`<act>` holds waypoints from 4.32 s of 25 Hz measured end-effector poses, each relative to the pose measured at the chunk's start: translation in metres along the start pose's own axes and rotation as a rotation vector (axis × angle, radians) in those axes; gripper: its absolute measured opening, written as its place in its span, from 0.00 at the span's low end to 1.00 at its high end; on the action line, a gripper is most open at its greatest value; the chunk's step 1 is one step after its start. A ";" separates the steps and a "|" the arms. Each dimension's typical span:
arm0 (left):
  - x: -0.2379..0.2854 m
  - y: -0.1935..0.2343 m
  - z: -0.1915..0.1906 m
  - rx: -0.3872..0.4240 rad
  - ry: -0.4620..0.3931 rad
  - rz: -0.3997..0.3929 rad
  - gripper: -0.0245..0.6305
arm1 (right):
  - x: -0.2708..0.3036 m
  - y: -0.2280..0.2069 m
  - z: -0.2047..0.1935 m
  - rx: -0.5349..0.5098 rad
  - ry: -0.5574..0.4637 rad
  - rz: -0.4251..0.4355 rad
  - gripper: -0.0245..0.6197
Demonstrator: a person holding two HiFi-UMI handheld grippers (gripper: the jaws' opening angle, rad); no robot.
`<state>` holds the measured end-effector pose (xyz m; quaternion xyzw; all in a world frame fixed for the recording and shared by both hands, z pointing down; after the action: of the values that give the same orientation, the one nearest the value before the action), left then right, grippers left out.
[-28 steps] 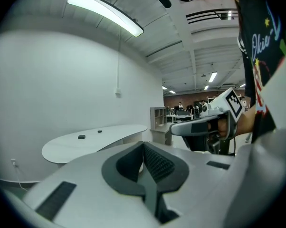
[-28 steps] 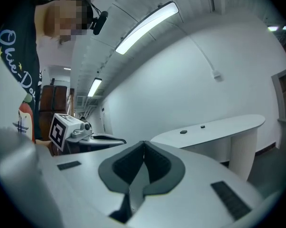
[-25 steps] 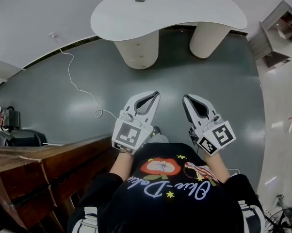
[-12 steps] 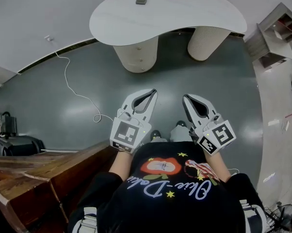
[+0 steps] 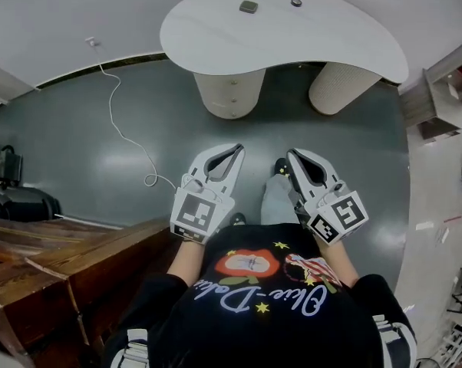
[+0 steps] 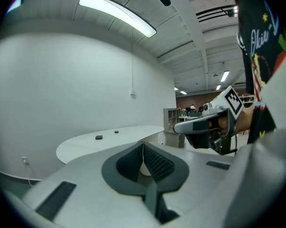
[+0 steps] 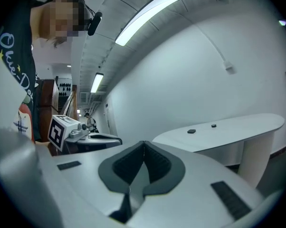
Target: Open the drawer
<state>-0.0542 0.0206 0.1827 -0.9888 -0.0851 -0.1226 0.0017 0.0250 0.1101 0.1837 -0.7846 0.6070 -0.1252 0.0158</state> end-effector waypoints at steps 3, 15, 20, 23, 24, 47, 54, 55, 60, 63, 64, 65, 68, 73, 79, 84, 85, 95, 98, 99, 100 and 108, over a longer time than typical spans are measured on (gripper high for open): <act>0.005 0.014 -0.005 -0.020 0.021 0.051 0.05 | 0.023 -0.007 0.003 0.004 0.006 0.061 0.04; 0.073 0.064 0.008 -0.038 0.051 0.155 0.04 | 0.091 -0.082 0.020 0.009 0.034 0.161 0.04; 0.098 0.079 0.014 -0.059 0.056 0.200 0.05 | 0.111 -0.105 0.031 0.004 0.044 0.211 0.04; 0.115 0.088 0.015 -0.069 0.069 0.222 0.05 | 0.126 -0.122 0.035 0.008 0.052 0.238 0.04; 0.121 0.091 0.016 -0.074 0.072 0.230 0.05 | 0.130 -0.127 0.036 0.009 0.055 0.247 0.04; 0.196 0.158 -0.072 -0.239 0.137 0.415 0.05 | 0.229 -0.182 -0.017 -0.054 0.225 0.503 0.04; 0.210 0.200 -0.135 -0.319 0.122 0.427 0.05 | 0.268 -0.182 -0.054 -0.036 0.289 0.489 0.04; 0.211 0.207 -0.145 -0.323 0.125 0.425 0.05 | 0.274 -0.181 -0.059 -0.029 0.293 0.483 0.04; 0.216 0.241 -0.192 -0.355 0.099 0.461 0.05 | 0.299 -0.170 -0.087 -0.021 0.305 0.463 0.04; 0.223 0.252 -0.219 -0.372 0.103 0.478 0.05 | 0.307 -0.165 -0.107 -0.035 0.327 0.471 0.04; 0.226 0.255 -0.227 -0.388 0.099 0.483 0.05 | 0.309 -0.164 -0.112 -0.042 0.338 0.477 0.04; 0.229 0.257 -0.233 -0.404 0.093 0.489 0.05 | 0.311 -0.163 -0.117 -0.050 0.348 0.484 0.04; 0.235 0.264 -0.251 -0.425 0.083 0.509 0.05 | 0.316 -0.159 -0.131 -0.061 0.365 0.493 0.04; 0.246 0.281 -0.279 -0.459 0.065 0.523 0.11 | 0.322 -0.155 -0.144 -0.082 0.371 0.493 0.04; 0.257 0.310 -0.311 -0.509 0.081 0.543 0.17 | 0.331 -0.154 -0.155 -0.105 0.385 0.490 0.04; 0.275 0.321 -0.325 -0.557 0.095 0.533 0.23 | 0.333 -0.154 -0.154 -0.105 0.394 0.480 0.04; 0.277 0.323 -0.327 -0.562 0.096 0.534 0.23 | 0.333 -0.154 -0.154 -0.106 0.394 0.480 0.04; 0.290 0.334 -0.337 -0.575 0.111 0.559 0.23 | 0.335 -0.162 -0.156 -0.120 0.400 0.461 0.04; 0.289 0.335 -0.337 -0.559 0.140 0.563 0.19 | 0.335 -0.163 -0.156 -0.121 0.402 0.455 0.04; 0.288 0.334 -0.336 -0.556 0.139 0.564 0.19 | 0.335 -0.164 -0.156 -0.122 0.402 0.453 0.04; 0.288 0.334 -0.336 -0.554 0.133 0.566 0.19 | 0.336 -0.164 -0.156 -0.124 0.402 0.452 0.04; 0.288 0.333 -0.333 -0.548 0.128 0.553 0.19 | 0.337 -0.159 -0.154 -0.130 0.403 0.450 0.04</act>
<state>0.1967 -0.2672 0.5812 -0.9286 0.2207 -0.1971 -0.2240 0.2210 -0.1505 0.4207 -0.5893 0.7630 -0.2327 -0.1279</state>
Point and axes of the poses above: the fingertips, and each gripper's own axes: x forward along the fingers, y to its left, z out of its top, the point moved 2 cm from there along -x, backward along the fingers, and after that the axes turned 12 degrees about -z, right-handed, at the moved point
